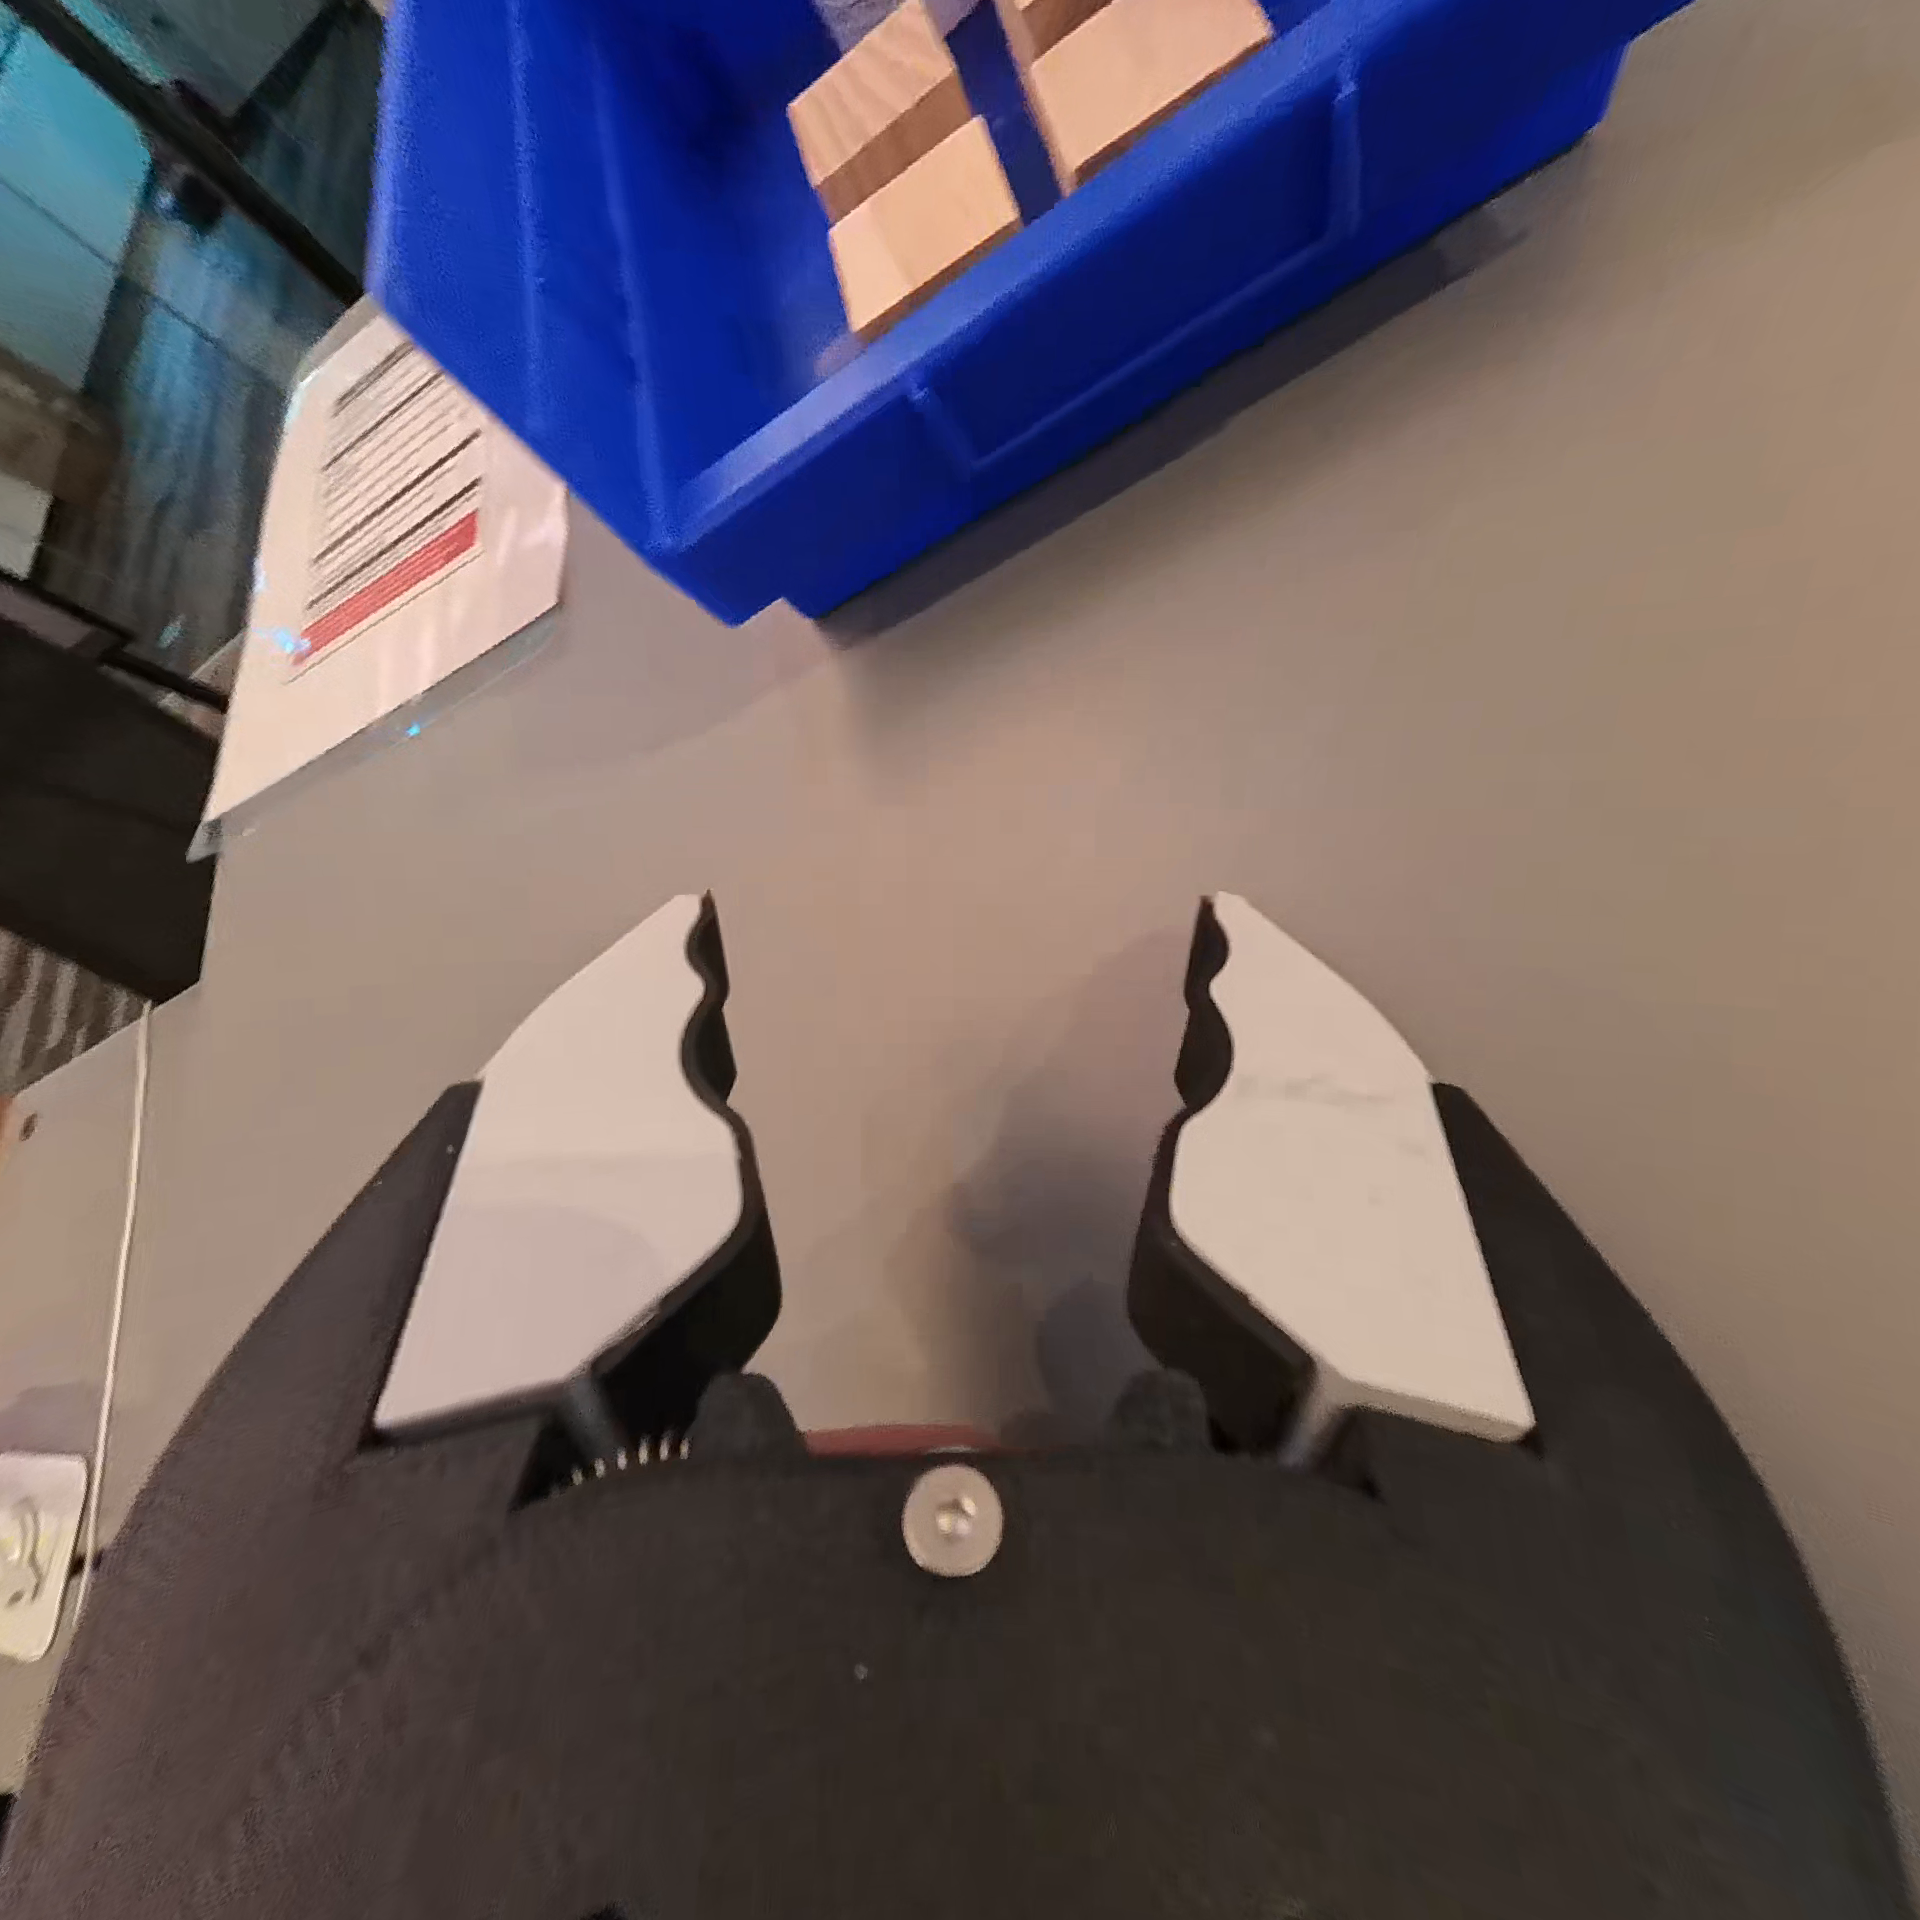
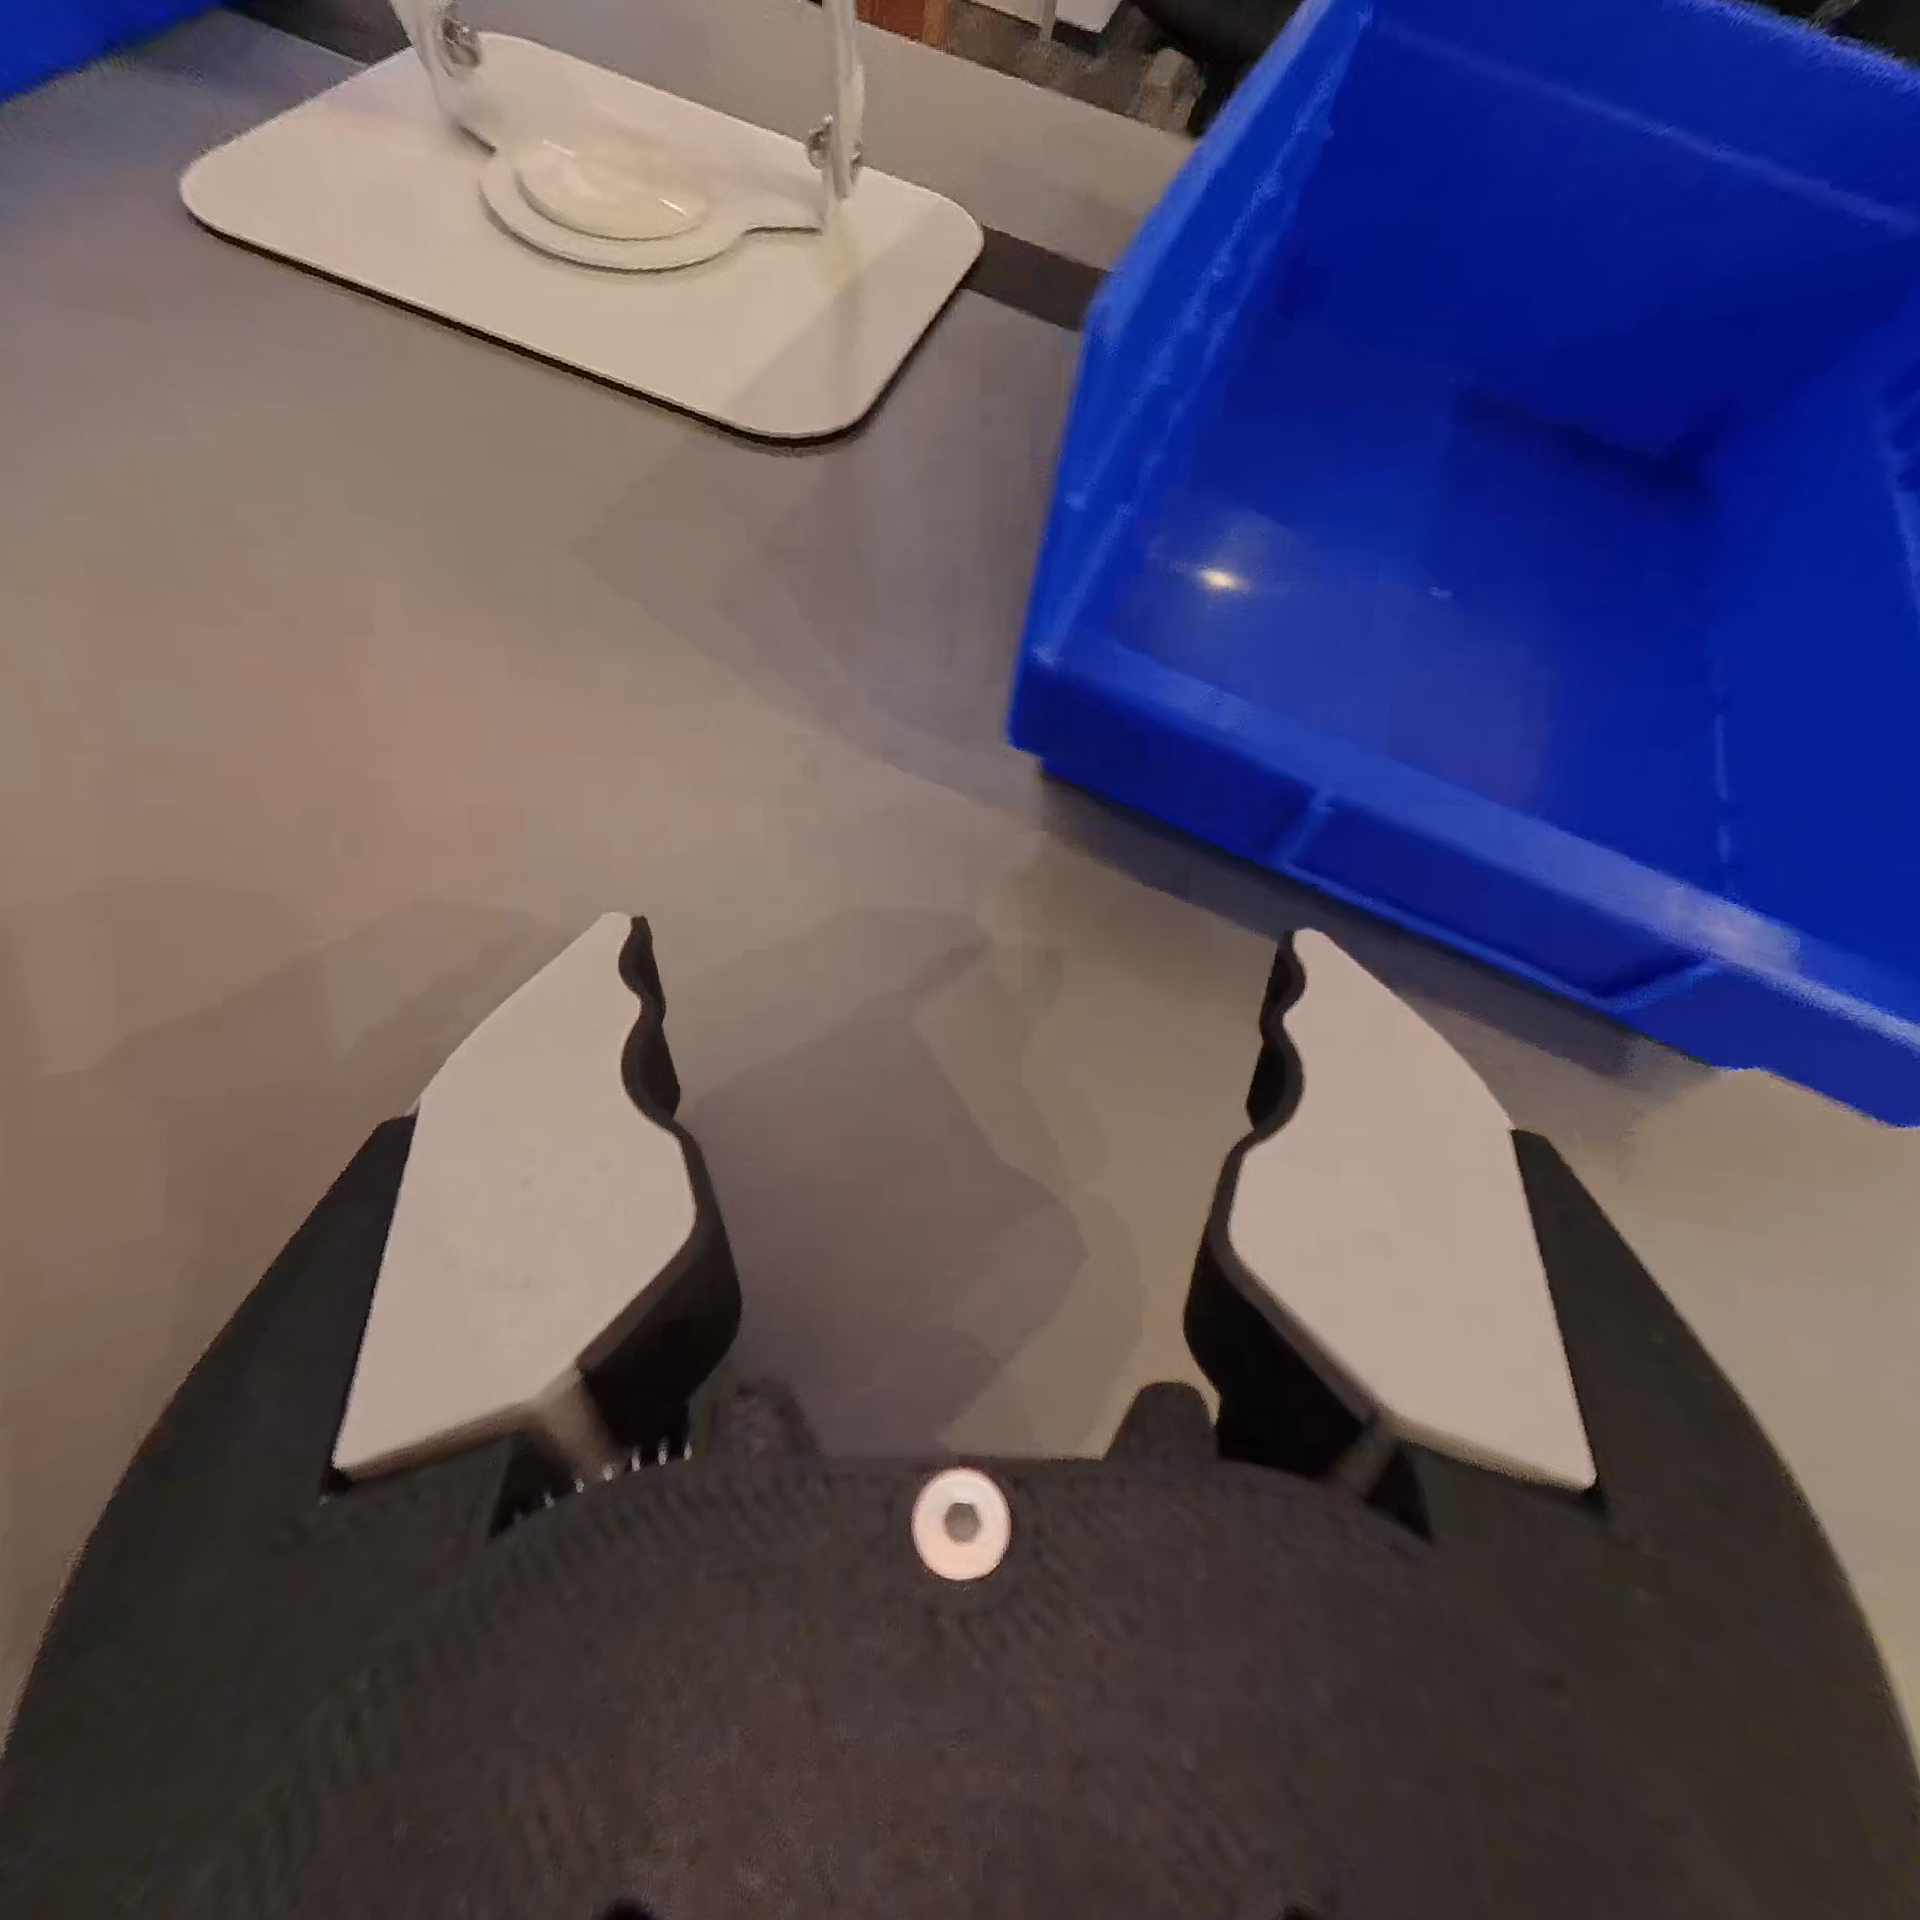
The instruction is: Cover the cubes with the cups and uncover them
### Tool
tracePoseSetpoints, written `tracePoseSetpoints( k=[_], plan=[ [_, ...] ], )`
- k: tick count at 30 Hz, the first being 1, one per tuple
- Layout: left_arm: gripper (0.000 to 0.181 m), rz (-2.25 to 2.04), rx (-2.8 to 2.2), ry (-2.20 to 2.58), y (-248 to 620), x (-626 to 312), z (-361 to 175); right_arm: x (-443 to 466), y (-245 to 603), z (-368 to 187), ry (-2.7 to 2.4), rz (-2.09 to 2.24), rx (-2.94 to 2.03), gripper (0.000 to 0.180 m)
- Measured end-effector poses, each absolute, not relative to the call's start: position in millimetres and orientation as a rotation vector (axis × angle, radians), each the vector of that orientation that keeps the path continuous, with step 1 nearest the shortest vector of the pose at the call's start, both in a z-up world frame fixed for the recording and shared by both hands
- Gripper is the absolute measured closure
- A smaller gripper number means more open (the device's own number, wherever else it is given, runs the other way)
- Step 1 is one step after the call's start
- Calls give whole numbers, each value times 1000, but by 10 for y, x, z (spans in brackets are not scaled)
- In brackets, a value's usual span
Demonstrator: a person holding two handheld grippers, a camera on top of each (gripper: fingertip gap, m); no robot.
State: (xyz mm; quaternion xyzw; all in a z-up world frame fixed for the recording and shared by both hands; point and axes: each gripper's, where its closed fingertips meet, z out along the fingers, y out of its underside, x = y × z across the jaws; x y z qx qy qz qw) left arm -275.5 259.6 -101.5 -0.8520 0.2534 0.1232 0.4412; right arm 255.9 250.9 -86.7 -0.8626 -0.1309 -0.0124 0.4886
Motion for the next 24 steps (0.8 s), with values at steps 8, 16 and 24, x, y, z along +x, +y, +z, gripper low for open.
tracePoseSetpoints(
  k=[8,16,24],
  plan=[
    [99,139,-2157,613,2733,-2639,-1076,2422,2532,-988,-384,-206,-2144,75],
    [120,54,-2150,711,2695,-2517,-1105,2435,2549,-1009,-389,-234,-2153,80],
    [116,6,-2199,670,2715,-2549,-1137,2390,2553,-1038,-424,-176,-2169,88]
  ],
)
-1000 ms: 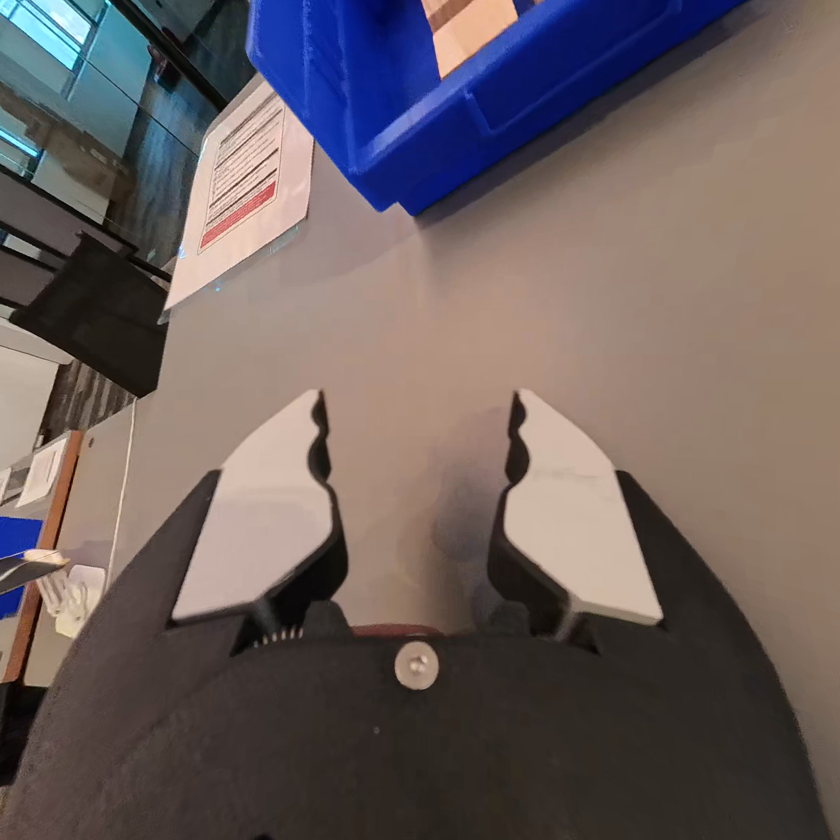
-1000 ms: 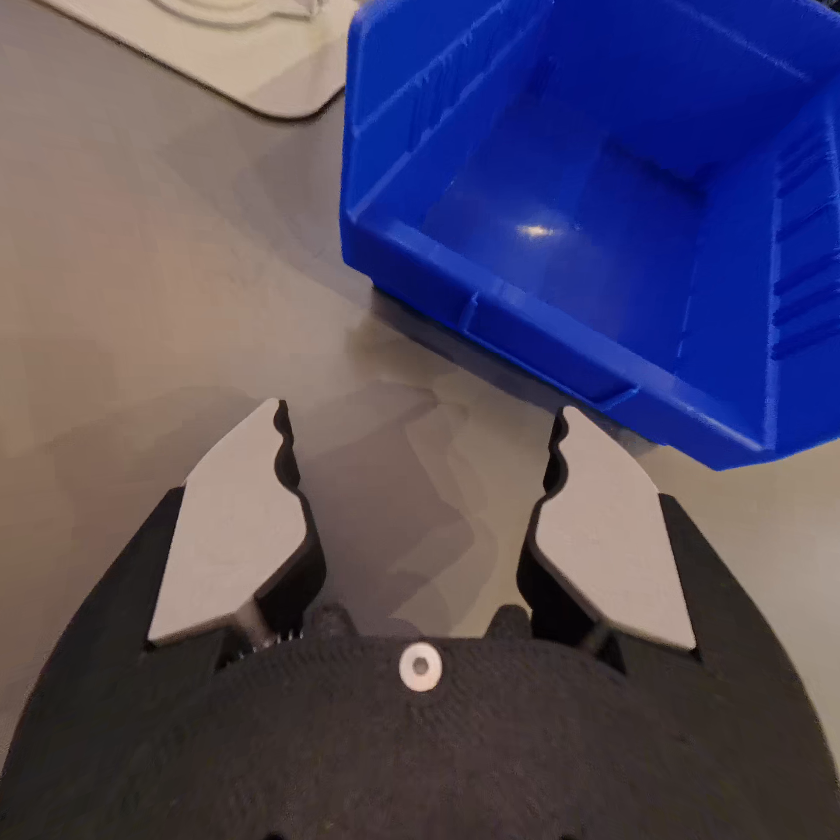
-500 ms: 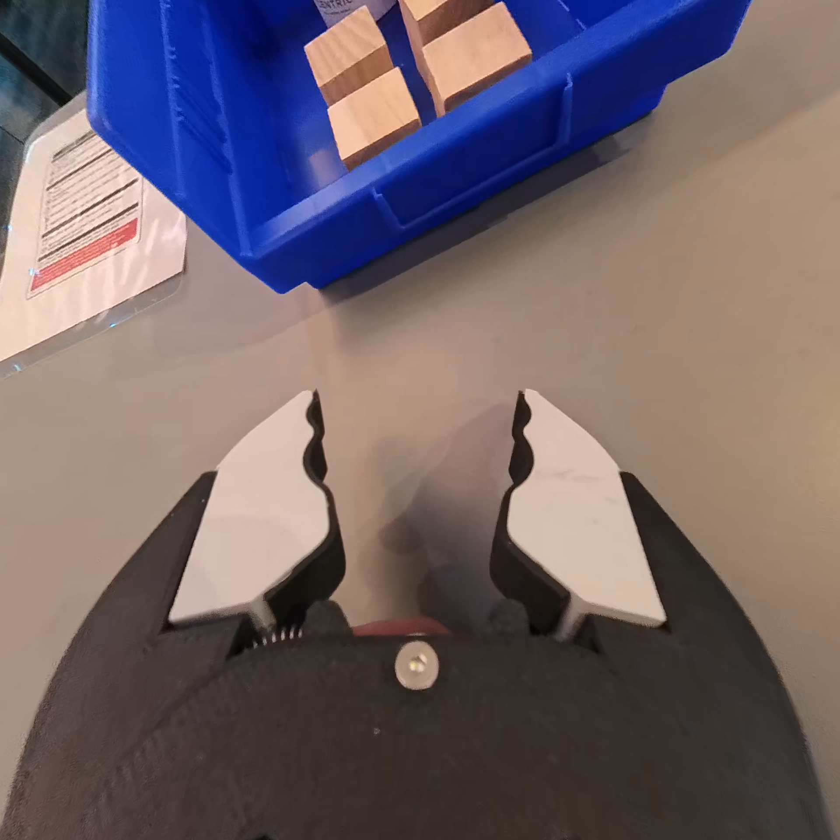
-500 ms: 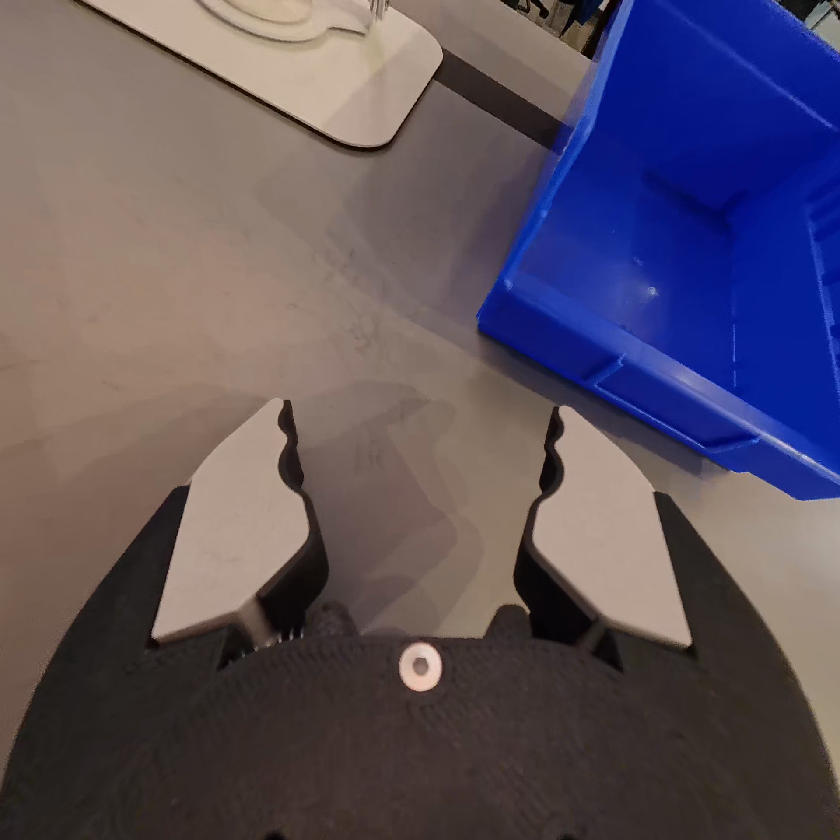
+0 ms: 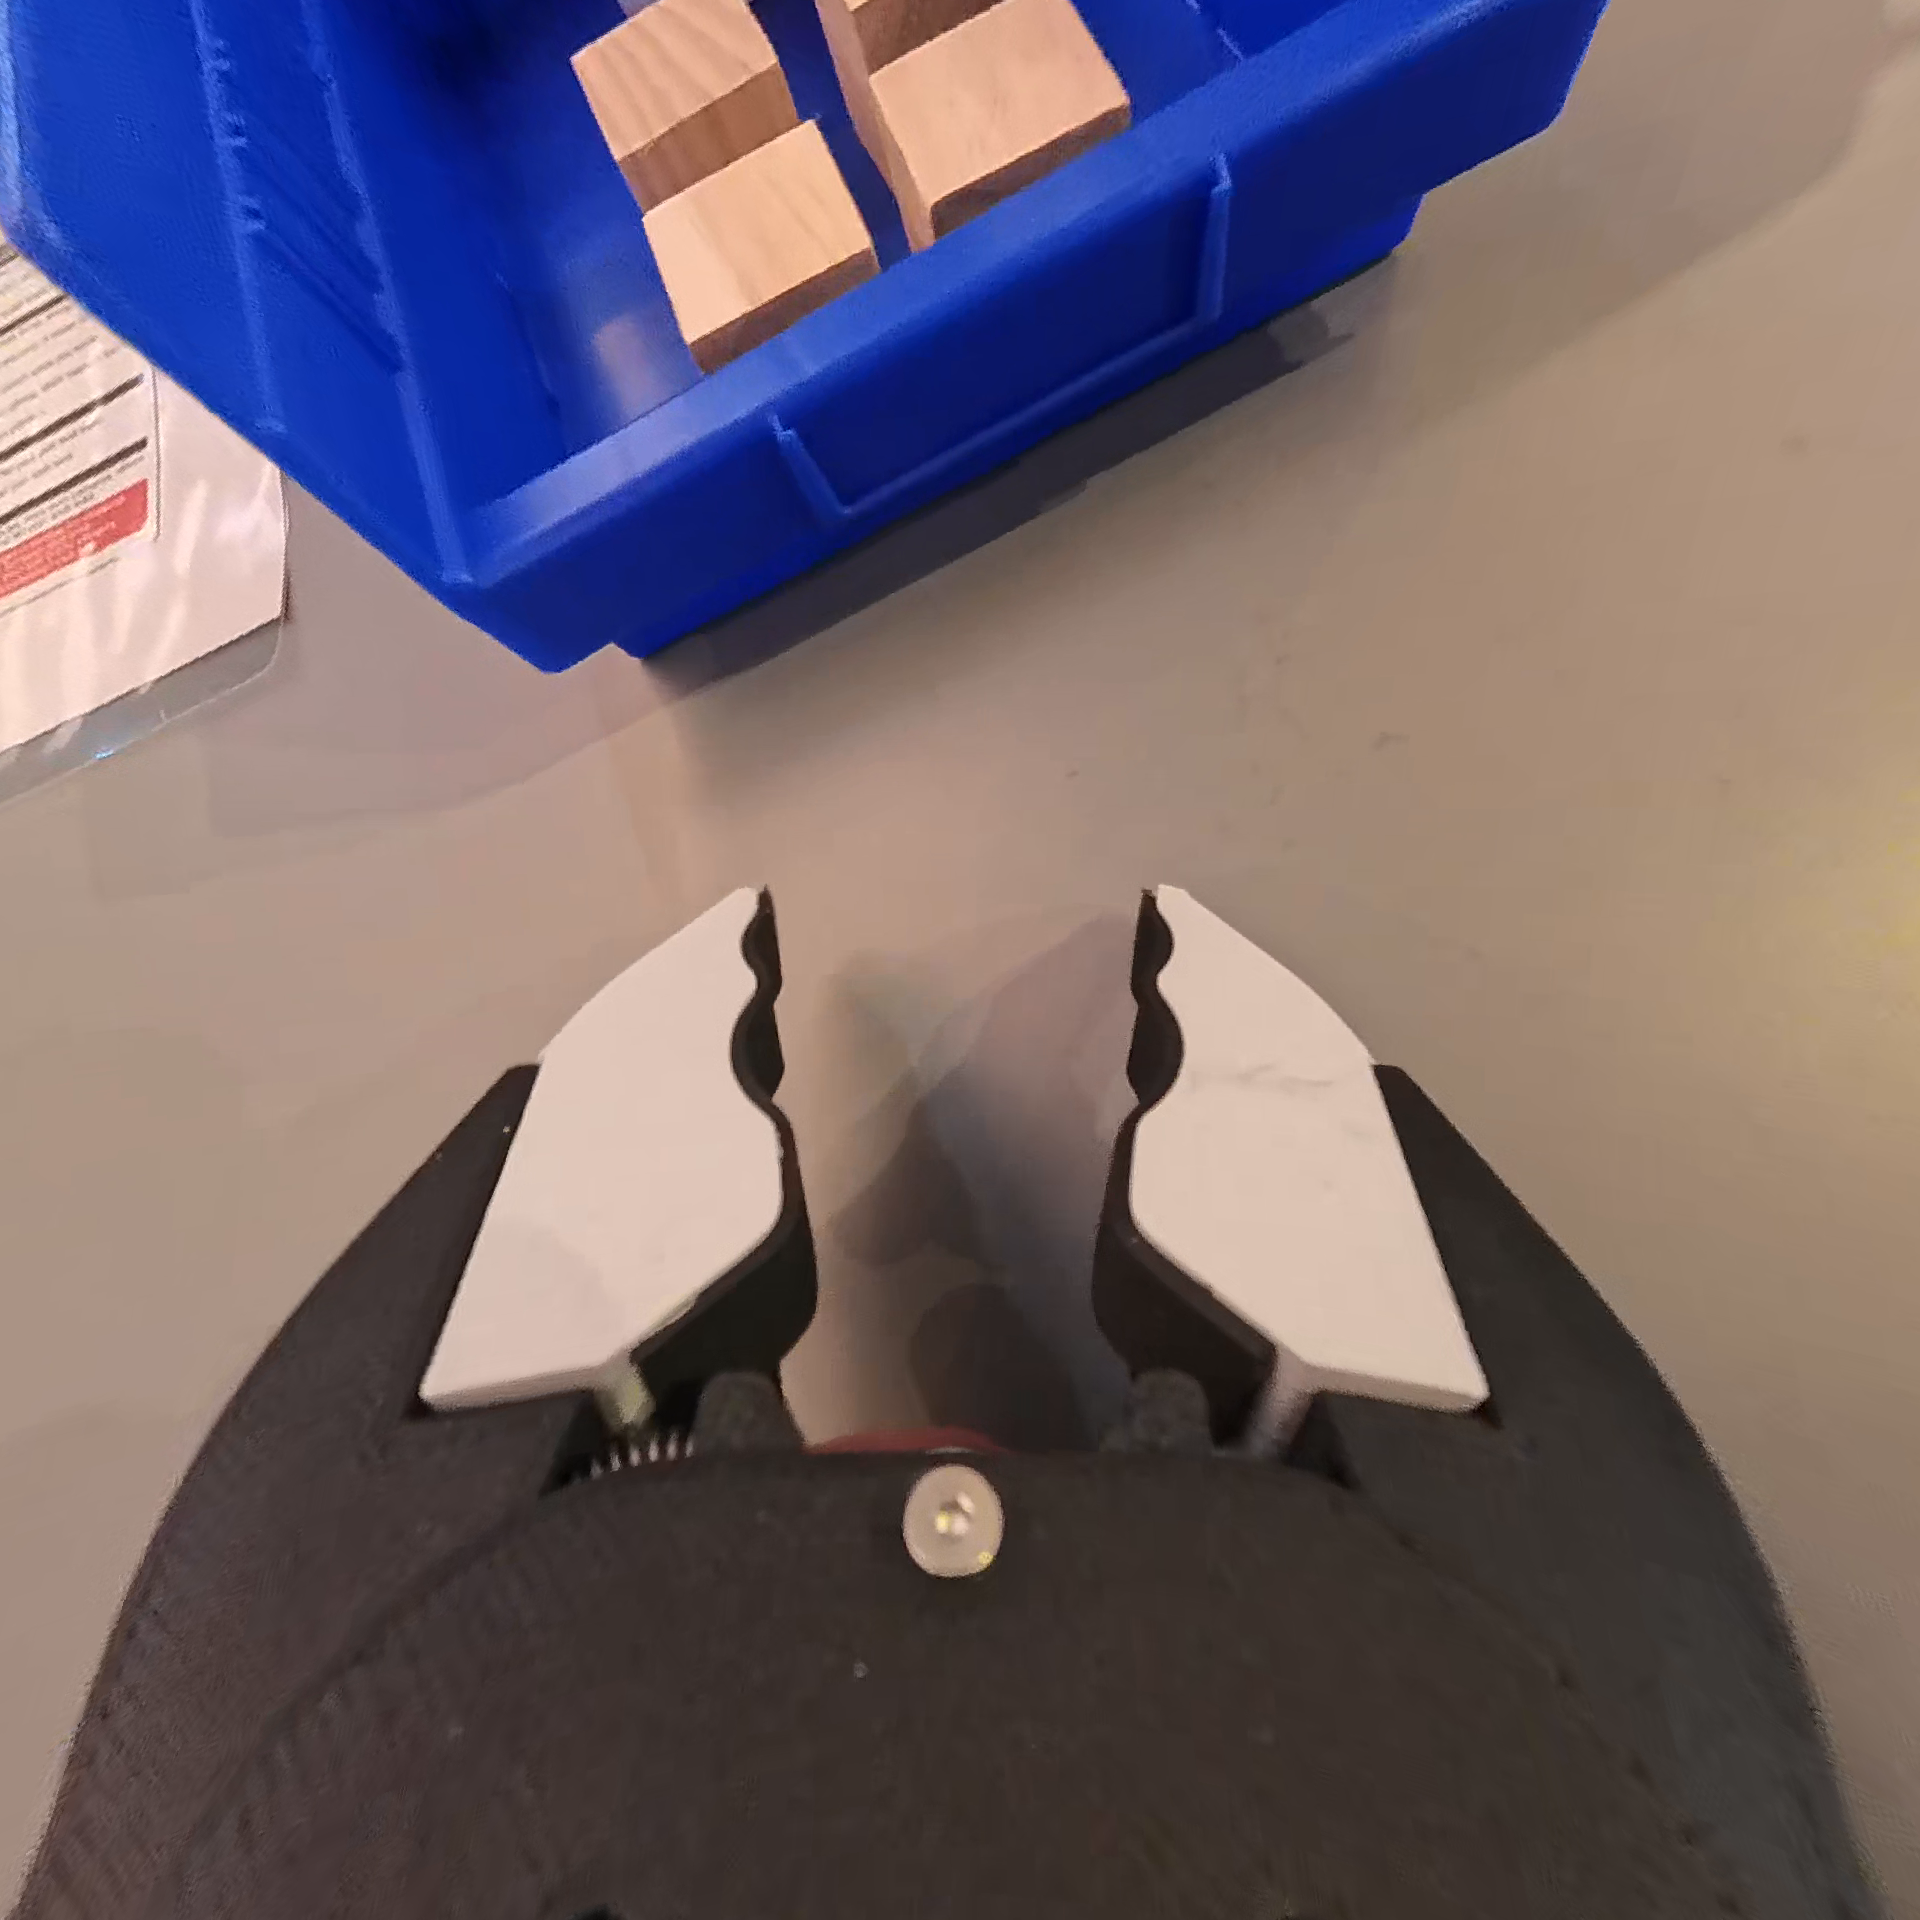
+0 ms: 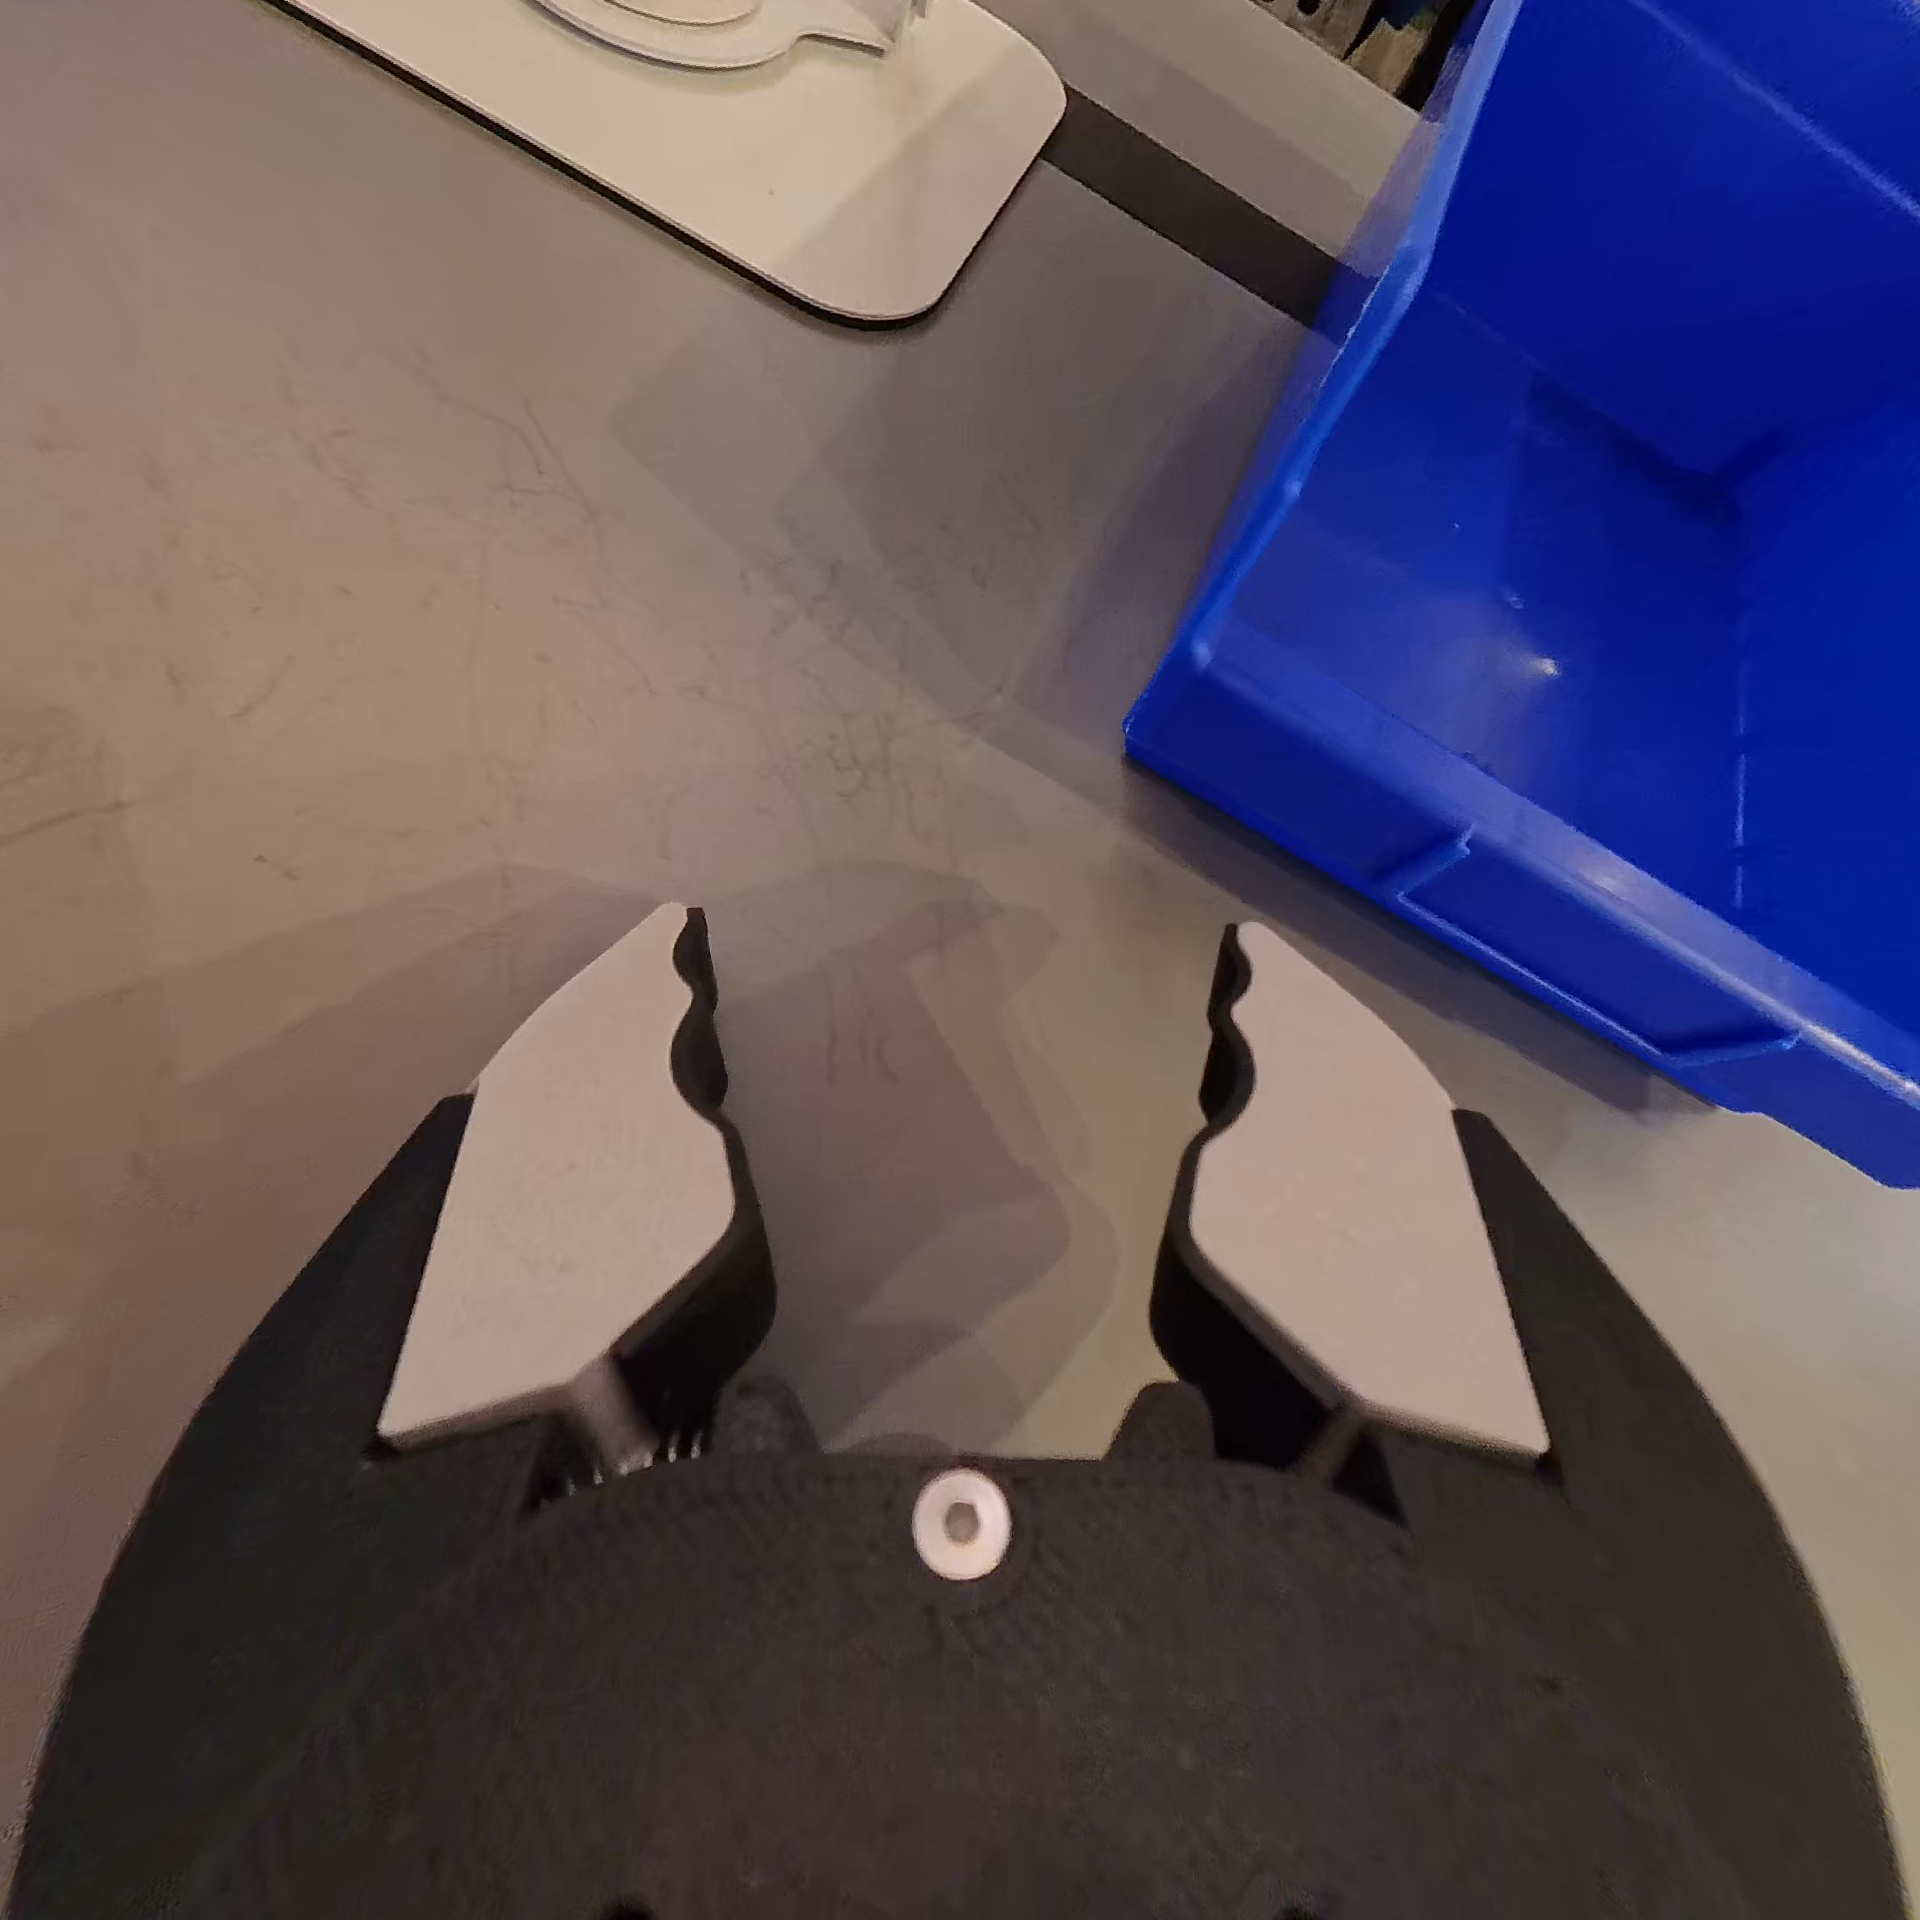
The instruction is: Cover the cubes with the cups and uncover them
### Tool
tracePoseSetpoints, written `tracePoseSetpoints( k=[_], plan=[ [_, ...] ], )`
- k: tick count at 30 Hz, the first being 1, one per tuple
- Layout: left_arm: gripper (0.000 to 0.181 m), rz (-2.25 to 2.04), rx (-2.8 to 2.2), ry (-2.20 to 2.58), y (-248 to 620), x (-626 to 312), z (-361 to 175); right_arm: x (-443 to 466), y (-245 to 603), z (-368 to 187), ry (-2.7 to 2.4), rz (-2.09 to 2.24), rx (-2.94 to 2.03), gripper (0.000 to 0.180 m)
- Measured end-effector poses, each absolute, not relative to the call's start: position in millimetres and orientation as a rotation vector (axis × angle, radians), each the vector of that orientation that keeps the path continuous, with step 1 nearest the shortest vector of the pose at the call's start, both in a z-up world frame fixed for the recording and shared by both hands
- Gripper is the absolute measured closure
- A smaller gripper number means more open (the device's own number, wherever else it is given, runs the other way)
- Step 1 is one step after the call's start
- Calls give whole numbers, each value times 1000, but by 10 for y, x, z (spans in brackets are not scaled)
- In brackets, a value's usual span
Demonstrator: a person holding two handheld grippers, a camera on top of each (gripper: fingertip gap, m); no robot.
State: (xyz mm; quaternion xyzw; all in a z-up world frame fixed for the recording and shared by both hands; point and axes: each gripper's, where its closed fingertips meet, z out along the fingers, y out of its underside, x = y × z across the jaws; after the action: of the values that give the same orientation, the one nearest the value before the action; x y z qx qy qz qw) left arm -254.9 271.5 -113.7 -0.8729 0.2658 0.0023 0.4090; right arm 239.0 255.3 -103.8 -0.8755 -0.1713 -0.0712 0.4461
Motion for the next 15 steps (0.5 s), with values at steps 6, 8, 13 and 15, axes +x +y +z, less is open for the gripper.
tracePoseSetpoints(
  k=[6,8,13,15],
  plan=[
    [100,58,-2220,586,2776,-2642,-1129,2307,2524,-1041,-473,-45,-2173,105],
    [89,132,-2189,573,2821,-2675,-1088,2301,2497,-1026,-534,-61,-2142,110],
    [90,183,-2097,551,2893,-2537,-780,2321,2487,-1036,-584,-52,-2133,109],
    [100,171,-2035,563,2965,-2422,-545,2302,2478,-1023,-592,-29,-2124,109]
  ],
)
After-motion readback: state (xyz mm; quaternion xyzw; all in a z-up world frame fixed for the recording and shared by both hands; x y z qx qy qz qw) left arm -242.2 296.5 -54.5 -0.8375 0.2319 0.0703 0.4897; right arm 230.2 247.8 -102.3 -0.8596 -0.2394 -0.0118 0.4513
